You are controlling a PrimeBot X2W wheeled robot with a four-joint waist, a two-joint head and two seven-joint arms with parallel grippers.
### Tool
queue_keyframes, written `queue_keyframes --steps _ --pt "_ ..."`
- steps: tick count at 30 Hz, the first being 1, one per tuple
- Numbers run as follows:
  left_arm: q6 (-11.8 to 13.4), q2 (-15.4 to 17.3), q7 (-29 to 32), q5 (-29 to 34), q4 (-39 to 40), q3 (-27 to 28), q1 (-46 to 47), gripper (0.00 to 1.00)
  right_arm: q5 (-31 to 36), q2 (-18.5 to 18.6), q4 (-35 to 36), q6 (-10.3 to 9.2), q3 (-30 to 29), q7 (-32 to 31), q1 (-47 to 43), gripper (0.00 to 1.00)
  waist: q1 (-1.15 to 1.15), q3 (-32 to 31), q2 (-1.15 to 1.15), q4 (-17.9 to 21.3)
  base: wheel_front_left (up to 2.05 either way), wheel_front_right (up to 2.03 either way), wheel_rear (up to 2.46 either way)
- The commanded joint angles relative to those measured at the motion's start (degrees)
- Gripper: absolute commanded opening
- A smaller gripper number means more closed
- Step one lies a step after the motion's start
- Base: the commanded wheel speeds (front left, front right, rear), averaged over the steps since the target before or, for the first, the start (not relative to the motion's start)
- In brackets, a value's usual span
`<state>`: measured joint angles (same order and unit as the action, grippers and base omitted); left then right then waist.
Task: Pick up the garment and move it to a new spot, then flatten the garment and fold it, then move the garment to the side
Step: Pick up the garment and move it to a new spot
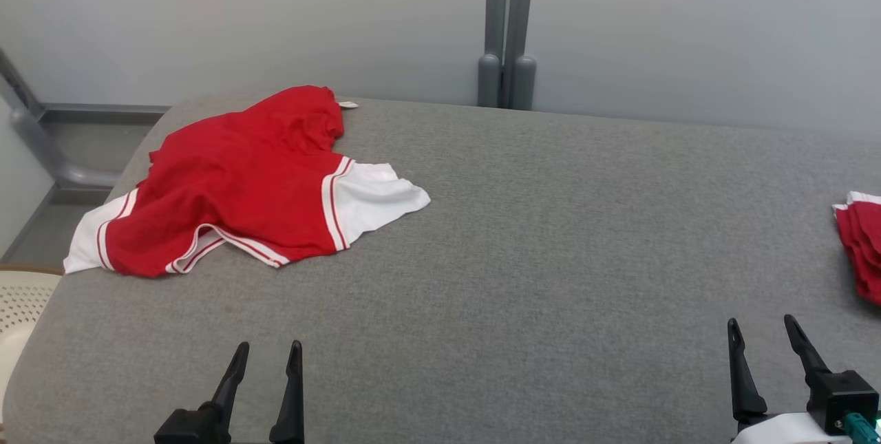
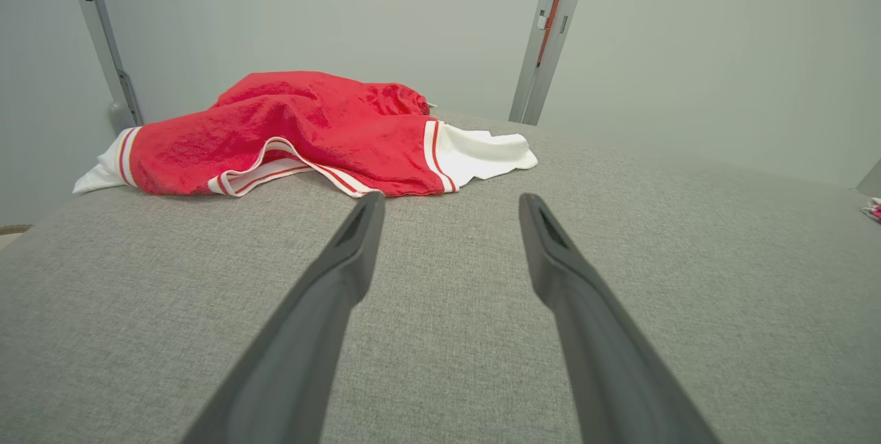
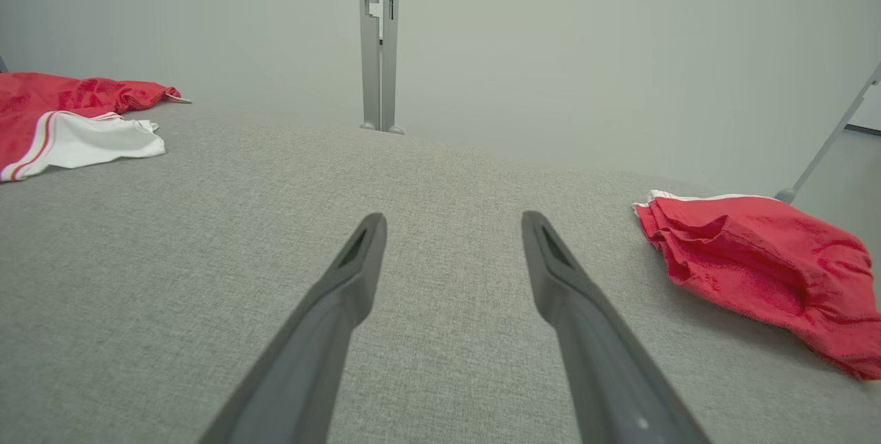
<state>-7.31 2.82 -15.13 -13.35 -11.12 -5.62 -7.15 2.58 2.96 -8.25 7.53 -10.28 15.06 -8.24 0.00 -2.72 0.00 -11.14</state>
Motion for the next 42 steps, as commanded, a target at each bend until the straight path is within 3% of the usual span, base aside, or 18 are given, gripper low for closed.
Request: queue_keyframes --steps 1,9,14,21,25,32,42 --pt "-0.2 0.2 0.0 0.4 0.0 0.4 0.2 1.00 -0.6 0.1 -0.1 -0.09 0.3 0.1 -0.8 1.00 0.00 -1.0 0.00 -4.3 0.00 0.00 0.00" --pt "-0.2 0.2 0.0 1.0 -0.5 3.1 -2.2 1.00 -3.7 0.0 -1.3 -0.09 5.0 0.1 0.8 1.00 0.00 -2.3 0.00 -14.2 0.00 0.00 0.00" --pt "0.6 0.2 0.0 -1.9 0.8 5.3 -3.0 1.00 -3.7 0.1 -2.4 -0.09 8.3 0.1 2.8 1.00 0.00 -1.3 0.00 -15.4 0.00 0.00 0.00" --pt "0.3 0.1 0.0 -3.7 -0.7 3.8 -0.5 1.00 -3.7 0.1 -3.3 -0.09 7.4 0.1 1.7 1.00 0.00 -1.4 0.00 -15.1 0.00 0.00 0.00" --pt "-0.1 0.1 0.0 -4.3 -4.0 2.2 3.9 1.00 -3.4 0.0 -3.4 -0.09 7.8 0.1 1.9 1.00 0.00 0.8 0.00 -12.4 0.00 0.00 0.00" --pt "-0.2 0.9 0.0 -7.6 -12.7 -3.6 18.1 1.00 -1.9 2.2 -3.1 -0.09 9.7 0.1 7.2 1.00 0.00 9.7 0.00 -5.3 0.00 0.00 0.00" --pt "-0.2 7.4 0.1 -17.0 -31.8 -15.6 38.8 1.00 -1.2 2.8 -2.3 -0.09 10.4 0.1 13.9 1.00 0.00 20.3 0.00 4.7 0.00 0.00 0.00"
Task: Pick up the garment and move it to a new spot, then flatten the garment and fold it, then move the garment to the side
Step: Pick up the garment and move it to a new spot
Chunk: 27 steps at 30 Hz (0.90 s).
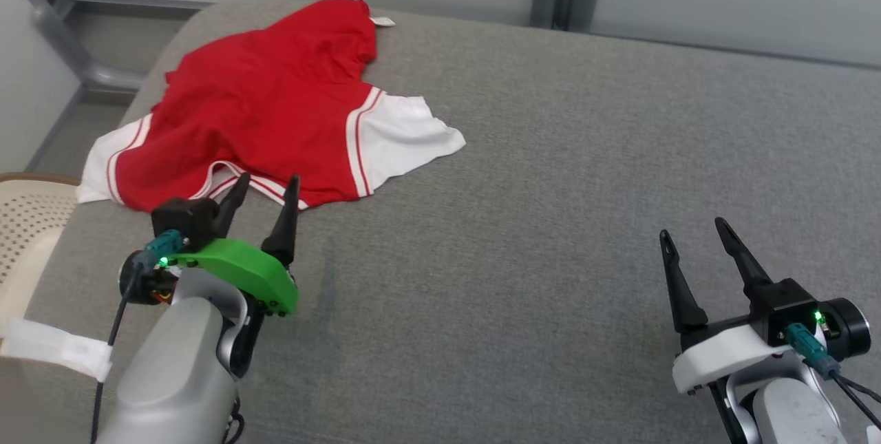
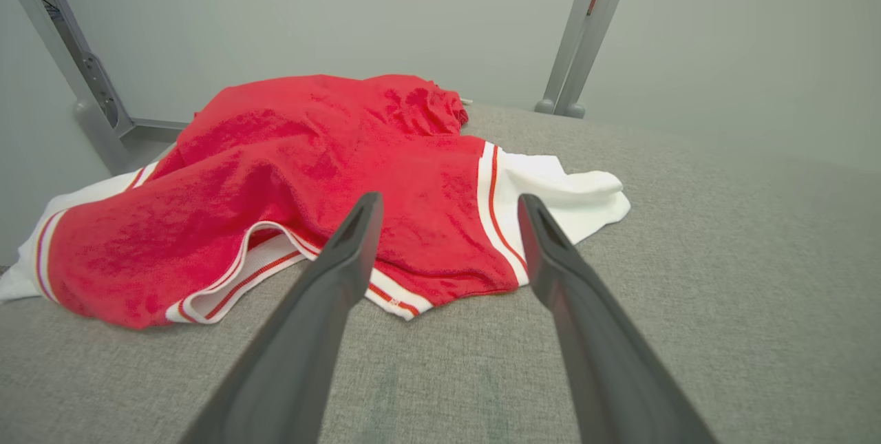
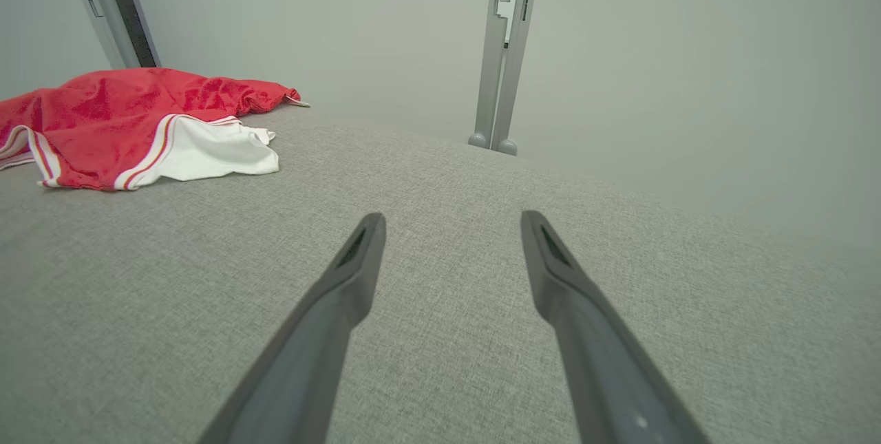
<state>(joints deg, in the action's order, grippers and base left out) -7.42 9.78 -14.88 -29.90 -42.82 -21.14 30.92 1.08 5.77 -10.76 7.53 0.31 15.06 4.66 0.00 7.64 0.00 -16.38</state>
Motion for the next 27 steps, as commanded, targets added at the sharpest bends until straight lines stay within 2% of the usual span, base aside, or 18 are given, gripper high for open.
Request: queue_keyframes --steps 1,7,15,16,17,19,27 --pt "-0.1 1.1 -0.2 -1.3 -1.6 -0.5 2.1 1.00 0.4 -0.1 0.3 -0.09 0.1 0.1 1.4 1.00 0.00 10.6 0.00 10.8 0.00 0.00 0.00" --pt "0.0 4.2 -0.2 -5.7 -9.8 -4.0 8.1 1.00 0.2 -1.0 0.6 -0.09 0.1 0.2 2.9 1.00 0.00 13.3 0.00 14.5 0.00 0.00 0.00" --pt "0.0 6.0 5.0 -9.8 -17.2 -10.1 10.9 1.00 -1.0 -1.6 0.7 -0.09 0.8 0.2 2.5 1.00 0.00 13.7 0.00 15.3 0.00 0.00 0.00" --pt "0.0 5.9 6.0 -10.6 -18.0 -10.5 10.8 0.34 -1.0 -1.6 0.6 -0.09 1.1 0.2 2.4 1.00 0.00 13.5 0.00 15.2 0.00 0.00 0.00" --pt "0.0 5.7 7.1 -11.7 -18.7 -10.9 10.6 0.00 -1.1 -1.6 0.5 -0.09 1.3 0.2 2.3 1.00 0.00 13.1 0.00 15.0 0.00 0.00 0.00" --pt "0.0 5.5 8.4 -13.0 -18.0 -12.5 9.9 0.00 -1.7 -1.7 0.3 -0.09 1.7 0.2 2.0 1.00 0.00 12.3 0.00 14.6 0.00 0.00 0.00" --pt "-0.1 7.6 4.2 -17.2 -12.1 -17.6 9.4 0.00 -3.0 -2.0 -1.0 -0.09 1.9 0.2 -0.2 1.00 0.00 7.1 0.00 11.9 0.00 0.00 0.00"
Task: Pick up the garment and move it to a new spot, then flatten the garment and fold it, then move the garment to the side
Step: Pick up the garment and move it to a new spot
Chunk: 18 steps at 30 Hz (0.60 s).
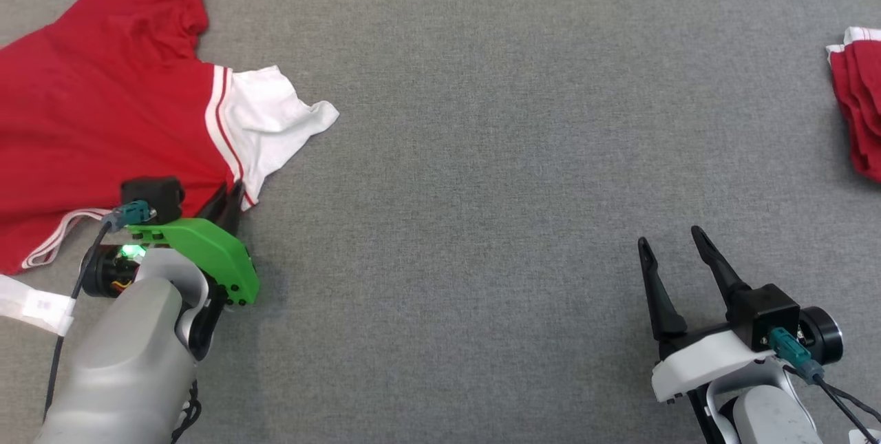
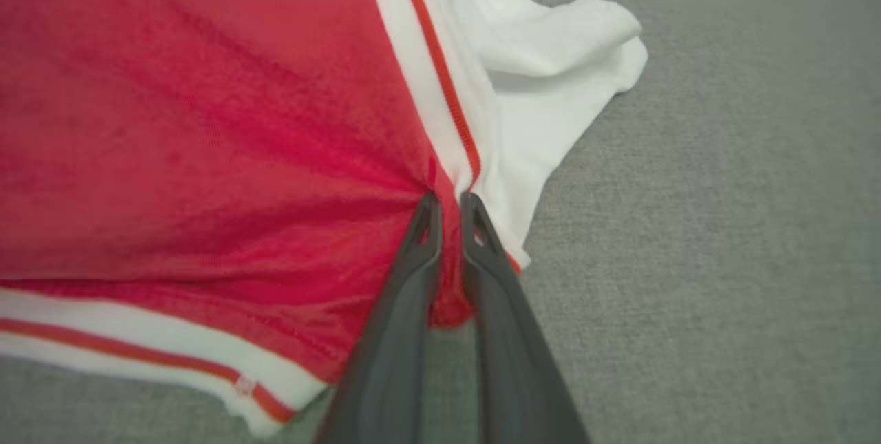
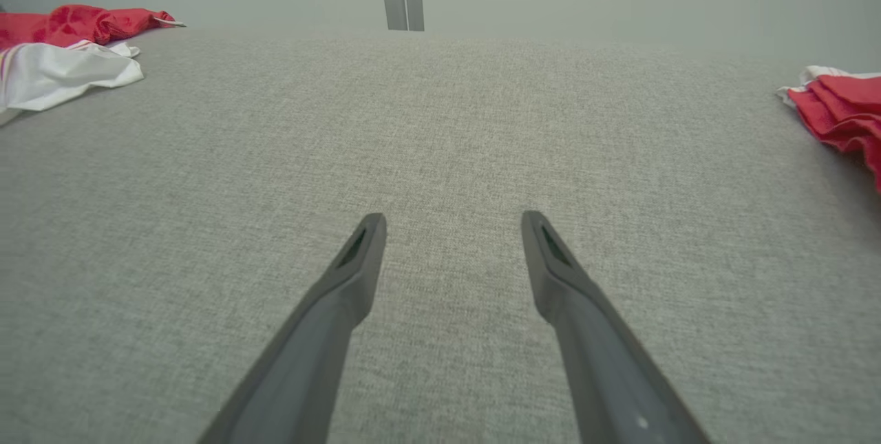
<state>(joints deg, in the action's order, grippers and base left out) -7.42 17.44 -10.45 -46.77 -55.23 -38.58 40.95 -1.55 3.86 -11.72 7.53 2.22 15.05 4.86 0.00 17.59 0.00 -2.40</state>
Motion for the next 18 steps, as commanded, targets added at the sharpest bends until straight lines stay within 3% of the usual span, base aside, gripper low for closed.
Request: queue_keyframes --steps 1,8,18 --pt "-0.1 -0.3 -0.9 -1.1 1.6 -0.6 -0.3 0.00 -0.6 -0.1 -0.2 -0.09 -0.1 0.2 -0.8 1.00 0.00 -3.8 0.00 -2.5 0.00 0.00 0.00" --pt "-0.1 -1.9 -0.4 -6.2 14.7 -7.2 -1.6 0.00 -1.7 -0.5 -1.3 -0.09 0.4 0.2 -2.9 1.00 0.00 -8.8 0.00 -3.4 0.00 0.00 0.00" --pt "-0.1 -1.5 4.7 -11.8 40.4 -16.6 -3.1 0.00 -3.3 -0.9 -2.0 -0.09 -0.9 0.2 -6.5 1.00 0.00 -14.4 0.00 -0.6 0.00 0.00 0.00"
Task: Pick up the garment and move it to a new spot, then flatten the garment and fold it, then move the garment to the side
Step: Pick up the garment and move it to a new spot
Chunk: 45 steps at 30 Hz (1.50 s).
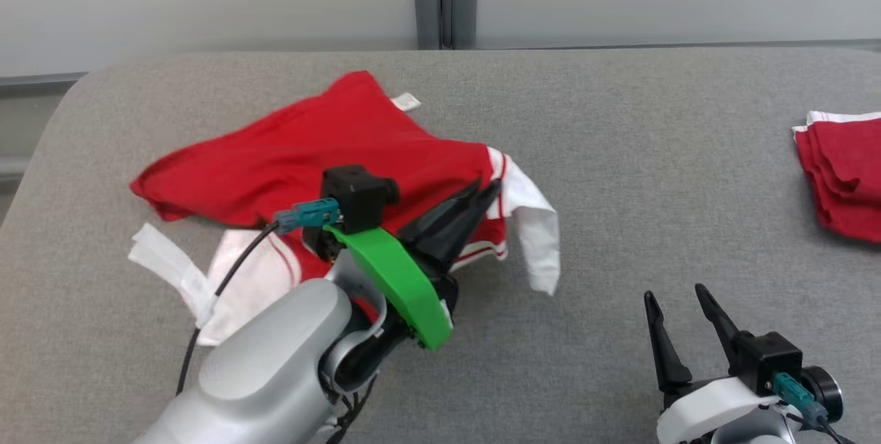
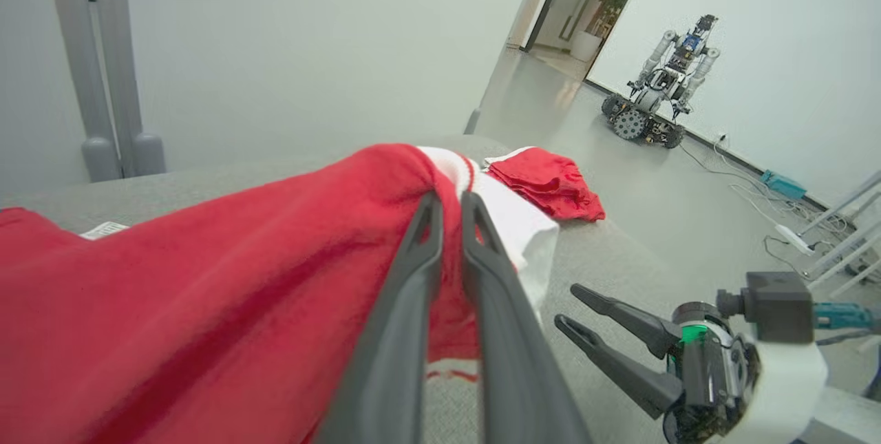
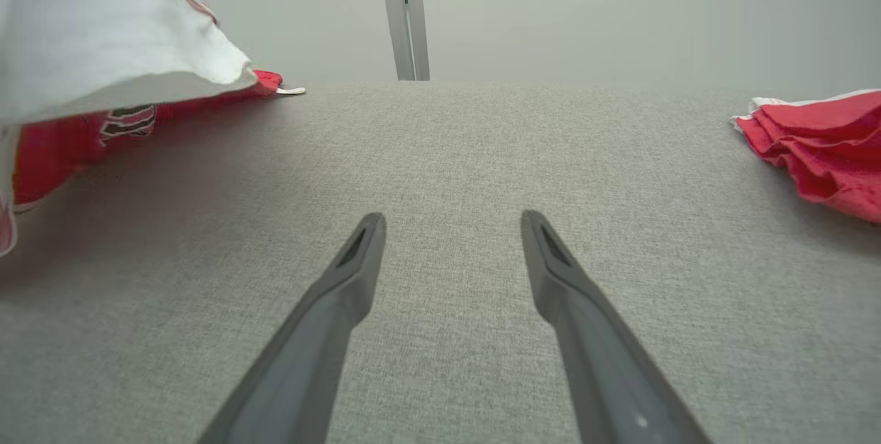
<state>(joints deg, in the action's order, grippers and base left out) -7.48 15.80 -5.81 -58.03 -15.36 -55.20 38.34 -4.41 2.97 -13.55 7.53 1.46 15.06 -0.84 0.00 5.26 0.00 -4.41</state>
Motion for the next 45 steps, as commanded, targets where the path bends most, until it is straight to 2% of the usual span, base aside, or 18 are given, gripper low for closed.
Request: queue_keyframes --steps 1,6,10,13,17,20,22,25,29,35,41,42,44,45 --pt "0.0 0.1 0.7 -0.9 3.3 -0.3 -0.5 0.00 -0.6 0.0 -0.2 -0.09 -0.4 0.2 -1.2 1.00 0.00 -2.7 0.00 1.9 0.00 0.00 0.00" --pt "0.7 0.1 3.2 -1.7 16.1 -1.5 -0.6 0.00 -1.1 0.0 -0.2 -0.09 -1.3 0.2 -2.9 1.00 0.00 -4.8 0.00 4.3 0.00 0.00 0.00" --pt "3.4 -0.3 5.1 -3.0 25.6 -0.9 0.1 0.00 -1.7 0.0 0.4 -0.09 -1.4 0.2 -3.5 1.00 0.00 -4.9 0.00 6.3 0.00 0.00 0.00" --pt "5.3 -1.9 5.8 -4.8 31.8 0.2 0.8 0.00 -1.9 0.0 0.5 -0.09 -1.5 0.2 -3.5 1.00 0.00 -4.7 0.00 7.7 0.00 0.00 0.00" --pt "7.0 -3.6 6.4 -7.2 36.4 2.1 2.1 0.00 -1.7 0.0 1.1 -0.09 -1.8 0.2 -2.7 1.00 0.00 -3.7 0.00 9.6 0.00 0.00 0.00" --pt "7.8 -4.2 6.3 -7.4 36.6 3.8 3.6 0.00 -1.9 0.0 1.5 -0.09 -2.0 0.2 -1.8 1.00 0.00 -2.6 0.00 11.1 0.00 0.00 0.00" --pt "8.2 -5.2 5.3 -8.7 35.3 5.4 3.4 0.00 -2.1 0.0 1.6 -0.09 -2.2 0.2 -1.4 1.00 0.00 -1.8 0.00 12.2 0.00 0.00 0.00" --pt "8.3 -4.5 4.4 -8.0 31.7 7.2 4.4 0.00 -2.5 0.0 1.7 -0.09 -2.2 0.2 -0.7 1.00 0.00 -0.2 0.00 13.6 0.00 0.00 0.00" --pt "8.6 -2.8 2.9 -7.1 23.0 9.5 4.9 0.00 -3.1 0.0 1.8 -0.09 -2.2 0.2 0.2 1.00 0.00 2.7 0.00 15.0 0.00 0.00 0.00" --pt "7.5 0.7 -1.1 -5.3 3.8 13.4 6.2 0.00 -3.6 -0.1 1.9 -0.09 -1.9 0.2 1.7 1.00 0.00 7.3 0.00 16.2 0.00 0.00 0.00" --pt "5.0 2.5 -7.6 -1.7 -15.8 15.9 9.0 0.00 -3.1 0.0 2.1 -0.09 -1.3 0.2 3.6 1.00 0.00 11.0 0.00 16.9 0.00 0.00 0.00" --pt "4.6 2.0 -8.4 -1.1 -18.8 16.9 9.3 0.04 -3.0 0.0 2.2 -0.09 -1.4 0.2 3.9 1.00 0.00 11.5 0.00 16.8 0.00 0.00 0.00" --pt "4.4 1.0 -9.1 0.0 -23.7 18.8 9.5 0.45 -2.6 0.0 2.3 -0.09 -1.9 0.2 4.1 1.00 0.00 12.0 0.00 16.5 0.00 0.00 0.00" --pt "4.5 0.7 -9.3 0.6 -25.5 19.6 9.6 0.76 -2.4 0.0 2.2 -0.09 -2.1 0.2 4.1 1.00 0.00 12.1 0.00 16.4 0.00 0.00 0.00"
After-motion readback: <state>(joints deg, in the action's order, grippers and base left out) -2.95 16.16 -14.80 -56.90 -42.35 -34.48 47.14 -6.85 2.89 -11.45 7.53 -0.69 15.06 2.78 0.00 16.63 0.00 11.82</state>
